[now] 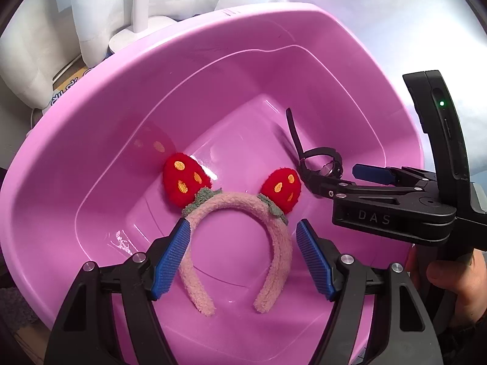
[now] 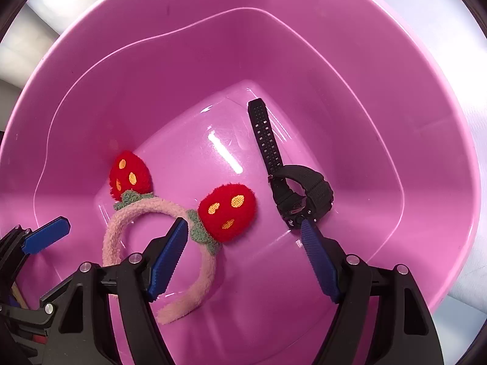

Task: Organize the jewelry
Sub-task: 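Open the left tool over the tub while the right tool releases the watch, then withdraw both tools from the tub back over the table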

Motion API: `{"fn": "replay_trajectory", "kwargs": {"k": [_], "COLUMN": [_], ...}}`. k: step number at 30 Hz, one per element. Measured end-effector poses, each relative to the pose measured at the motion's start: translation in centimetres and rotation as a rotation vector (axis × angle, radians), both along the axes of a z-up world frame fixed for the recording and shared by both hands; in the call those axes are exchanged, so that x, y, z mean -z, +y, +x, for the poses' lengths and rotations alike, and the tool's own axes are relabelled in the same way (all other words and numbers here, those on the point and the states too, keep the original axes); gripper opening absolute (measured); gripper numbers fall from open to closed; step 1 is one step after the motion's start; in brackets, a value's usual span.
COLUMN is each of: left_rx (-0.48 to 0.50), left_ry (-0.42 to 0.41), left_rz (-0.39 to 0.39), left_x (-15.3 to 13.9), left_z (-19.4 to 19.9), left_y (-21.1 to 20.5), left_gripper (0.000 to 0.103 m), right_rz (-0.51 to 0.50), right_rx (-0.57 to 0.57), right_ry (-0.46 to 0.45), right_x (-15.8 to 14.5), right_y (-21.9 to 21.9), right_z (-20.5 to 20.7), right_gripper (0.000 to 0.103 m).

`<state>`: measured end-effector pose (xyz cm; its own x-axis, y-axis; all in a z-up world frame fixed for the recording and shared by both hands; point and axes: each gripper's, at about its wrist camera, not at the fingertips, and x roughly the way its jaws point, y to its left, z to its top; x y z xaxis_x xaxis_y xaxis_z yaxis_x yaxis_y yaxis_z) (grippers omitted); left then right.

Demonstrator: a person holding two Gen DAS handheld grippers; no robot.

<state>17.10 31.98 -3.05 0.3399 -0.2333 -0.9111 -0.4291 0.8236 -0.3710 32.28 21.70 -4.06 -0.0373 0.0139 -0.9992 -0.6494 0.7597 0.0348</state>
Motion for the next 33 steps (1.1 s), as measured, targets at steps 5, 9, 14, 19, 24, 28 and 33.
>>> {"fn": "replay_trajectory", "kwargs": {"k": [5,9,14,19,24,28,33], "left_rx": [0.012,0.022,0.034,0.046,0.047,0.037,0.039], "left_ry": [-0.026,-0.048,-0.070,-0.112,-0.178,-0.252,-0.326], "left_rz": [0.020,0.040,0.051,0.078,0.165,0.177,0.243], "left_x": [-1.0,-2.0,-3.0,-4.4,-6.6,-8.3,-10.6], "left_z": [-0.6,-1.2,-1.8,-2.7,-3.7,-4.9,-6.0], "left_y": [-0.3,-0.3,-0.5,-0.6,-0.7,-0.4,-1.0], "left_gripper": [0.072,0.075,0.075,0.081,0.083,0.086,0.089], "right_rz": [0.016,0.036,0.082,0.156,0.246,0.294,0.344], "right_rx": [-0.003,0.005,0.024,0.049,0.084,0.111,0.128], "right_ry": [-0.011,-0.027,-0.052,-0.079,-0.116,-0.138,-0.189], "right_x": [-0.6,-1.3,-3.0,-4.8,-7.1,-8.4,-10.3], "right_y": [0.0,-0.2,-0.9,-1.6,-2.7,-3.7,-5.5], "right_z": [-0.6,-1.0,-1.1,-1.7,-2.5,-3.2,-4.8], "right_gripper": [0.073,0.073,0.073,0.073,0.073,0.073,0.073]}}
